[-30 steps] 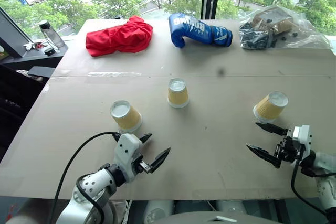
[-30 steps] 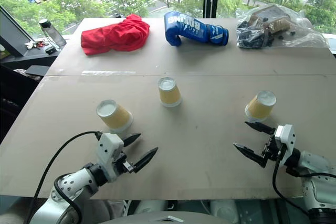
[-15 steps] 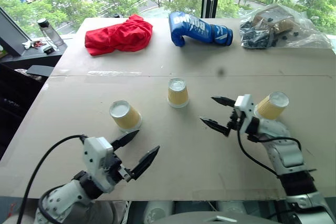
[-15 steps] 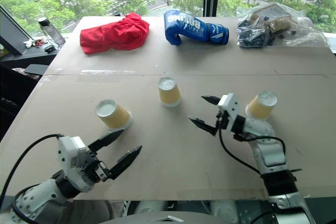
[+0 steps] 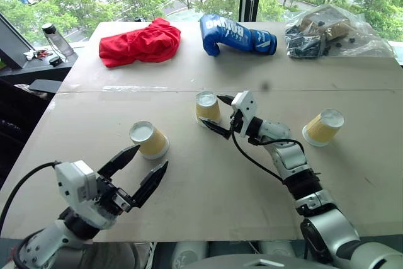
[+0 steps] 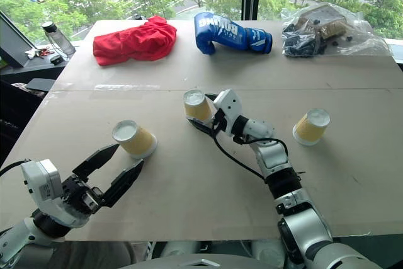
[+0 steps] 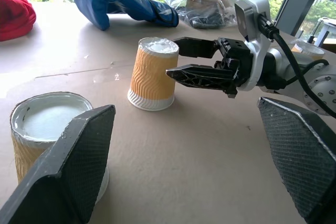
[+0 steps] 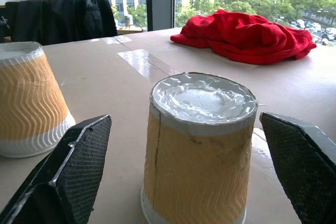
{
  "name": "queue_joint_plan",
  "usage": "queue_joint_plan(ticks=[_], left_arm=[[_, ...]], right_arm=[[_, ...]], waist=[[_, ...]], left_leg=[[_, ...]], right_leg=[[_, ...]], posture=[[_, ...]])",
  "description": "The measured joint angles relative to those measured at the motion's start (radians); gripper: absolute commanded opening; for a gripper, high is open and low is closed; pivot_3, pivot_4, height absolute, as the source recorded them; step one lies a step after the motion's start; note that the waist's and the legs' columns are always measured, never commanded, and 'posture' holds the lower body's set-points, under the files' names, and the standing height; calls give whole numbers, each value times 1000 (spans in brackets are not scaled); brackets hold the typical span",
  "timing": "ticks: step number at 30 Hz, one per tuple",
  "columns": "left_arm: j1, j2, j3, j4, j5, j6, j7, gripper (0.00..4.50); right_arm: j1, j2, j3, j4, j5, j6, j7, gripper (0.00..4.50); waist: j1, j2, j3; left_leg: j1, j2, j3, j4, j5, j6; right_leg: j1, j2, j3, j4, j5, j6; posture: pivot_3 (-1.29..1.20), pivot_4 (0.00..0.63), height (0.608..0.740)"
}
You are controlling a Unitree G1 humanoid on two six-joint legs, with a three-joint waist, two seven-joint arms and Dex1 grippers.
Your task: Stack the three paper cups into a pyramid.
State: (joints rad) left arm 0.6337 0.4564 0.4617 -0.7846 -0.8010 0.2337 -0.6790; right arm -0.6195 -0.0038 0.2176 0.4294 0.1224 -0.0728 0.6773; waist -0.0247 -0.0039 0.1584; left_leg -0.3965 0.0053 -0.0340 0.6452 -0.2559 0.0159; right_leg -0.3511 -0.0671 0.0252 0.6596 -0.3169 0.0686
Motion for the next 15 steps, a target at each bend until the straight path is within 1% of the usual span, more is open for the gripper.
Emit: queue_joint_plan(ticks=[6, 9, 12, 13, 15], left_arm=[[-18, -1, 0, 14, -17, 0, -4, 4461], [-32, 2, 0, 16, -24, 0, -9, 4500], [-39, 3, 0, 21, -25, 0, -13, 4500], [-41, 5, 0, 24, -25, 1, -15, 4500], [-46, 10, -1, 31, -24, 1, -15, 4500]], right_arm=[[-60, 34, -2, 100, -24, -62, -31, 4500], [-64, 45, -10, 134, -25, -87, -32, 3634], [-64, 47, -12, 139, -25, -99, -28, 2260], [-64, 47, -13, 139, -24, -104, -25, 2047], [-64, 47, -17, 138, -22, -105, -18, 2015]], waist=[[-15, 0, 0], [-17, 0, 0], [-17, 0, 0], [-18, 0, 0], [-18, 0, 0]], left_leg=[[0, 0, 0, 0, 0, 0], [0, 0, 0, 0, 0, 0], [0, 0, 0, 0, 0, 0], [0, 0, 0, 0, 0, 0], [0, 0, 0, 0, 0, 0]], right_leg=[[0, 1, 0, 1, 0, 0], [-1, 1, 1, 1, 0, 0], [-1, 1, 1, 2, 0, 0], [-3, 1, 1, 2, 0, 0], [-3, 1, 1, 2, 0, 0]], posture=[[0, 150, 740], [0, 150, 740], [0, 150, 740], [0, 150, 740], [0, 150, 740]])
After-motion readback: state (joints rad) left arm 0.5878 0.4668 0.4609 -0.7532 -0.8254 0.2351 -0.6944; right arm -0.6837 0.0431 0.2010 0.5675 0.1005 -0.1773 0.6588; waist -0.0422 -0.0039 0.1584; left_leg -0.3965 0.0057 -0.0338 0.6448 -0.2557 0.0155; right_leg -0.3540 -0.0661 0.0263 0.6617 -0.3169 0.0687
